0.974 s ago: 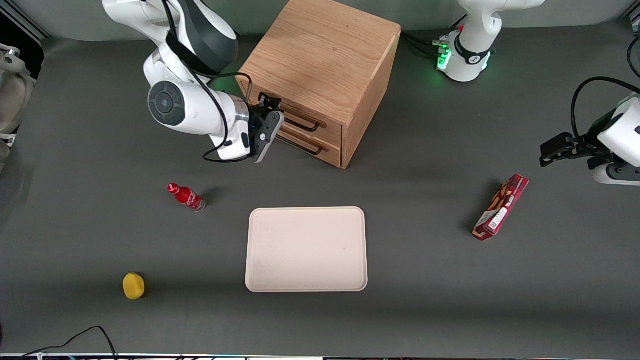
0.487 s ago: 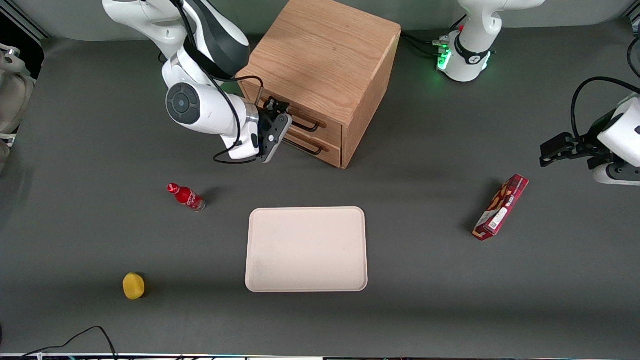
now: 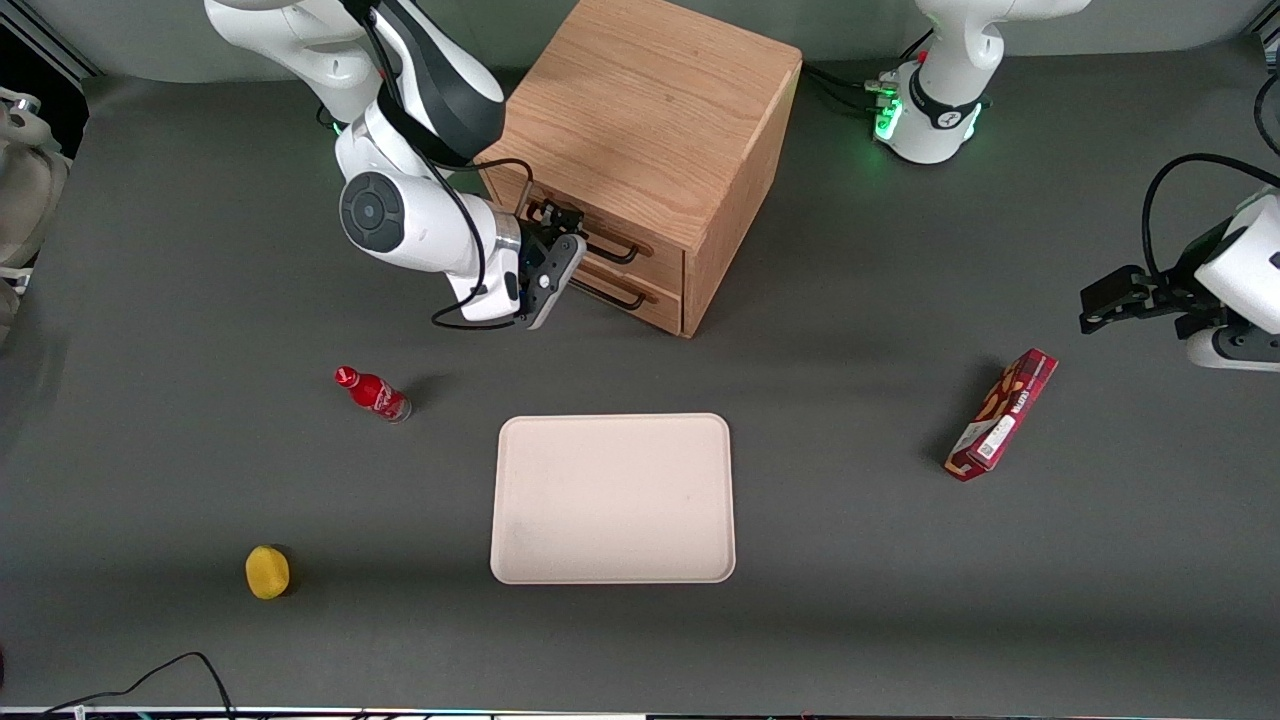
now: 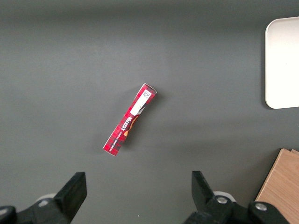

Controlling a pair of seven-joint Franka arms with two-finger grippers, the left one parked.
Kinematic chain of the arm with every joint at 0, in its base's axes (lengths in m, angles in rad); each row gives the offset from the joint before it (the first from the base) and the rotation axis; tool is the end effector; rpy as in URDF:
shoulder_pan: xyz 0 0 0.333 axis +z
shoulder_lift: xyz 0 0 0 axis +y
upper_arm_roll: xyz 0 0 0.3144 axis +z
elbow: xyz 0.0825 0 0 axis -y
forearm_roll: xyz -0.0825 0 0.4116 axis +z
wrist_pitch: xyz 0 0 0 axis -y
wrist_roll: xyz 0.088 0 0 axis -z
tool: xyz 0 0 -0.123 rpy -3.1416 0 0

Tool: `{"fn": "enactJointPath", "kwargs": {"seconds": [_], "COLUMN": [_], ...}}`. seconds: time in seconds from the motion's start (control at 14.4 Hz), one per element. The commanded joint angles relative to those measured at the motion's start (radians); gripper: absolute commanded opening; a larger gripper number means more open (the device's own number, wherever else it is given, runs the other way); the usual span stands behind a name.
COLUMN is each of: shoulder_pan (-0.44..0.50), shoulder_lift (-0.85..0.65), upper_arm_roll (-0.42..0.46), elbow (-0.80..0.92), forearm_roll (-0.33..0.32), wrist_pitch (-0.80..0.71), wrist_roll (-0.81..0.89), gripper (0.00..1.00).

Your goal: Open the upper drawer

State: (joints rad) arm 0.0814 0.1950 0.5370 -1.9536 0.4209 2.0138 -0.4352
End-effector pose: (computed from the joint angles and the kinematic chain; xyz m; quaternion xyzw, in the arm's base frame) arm 0.4805 0.3693 0.3605 -0.8856 -0.3983 0.0776 0.2259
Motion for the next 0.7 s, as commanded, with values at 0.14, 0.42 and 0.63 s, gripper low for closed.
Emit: {"fn": "enactJointPath", "kwargs": {"seconds": [0.14,0.42,0.63], "shoulder_pan": [-0.006,-0.011,-0.011], "shoulder_lift": [-0.003,0.047,0.109], "upper_arm_roll": [0.0,-0.014,-0.043], "elbow": [-0.019,0.033,0.106], "forearm_roll": [0.0,-0.051,-0.091], "wrist_pitch": [0.028,0.026,0.022], "wrist_roll": [-0.028,-0.025,-0.017], "gripper": [1.0,1.0,1.0]}}
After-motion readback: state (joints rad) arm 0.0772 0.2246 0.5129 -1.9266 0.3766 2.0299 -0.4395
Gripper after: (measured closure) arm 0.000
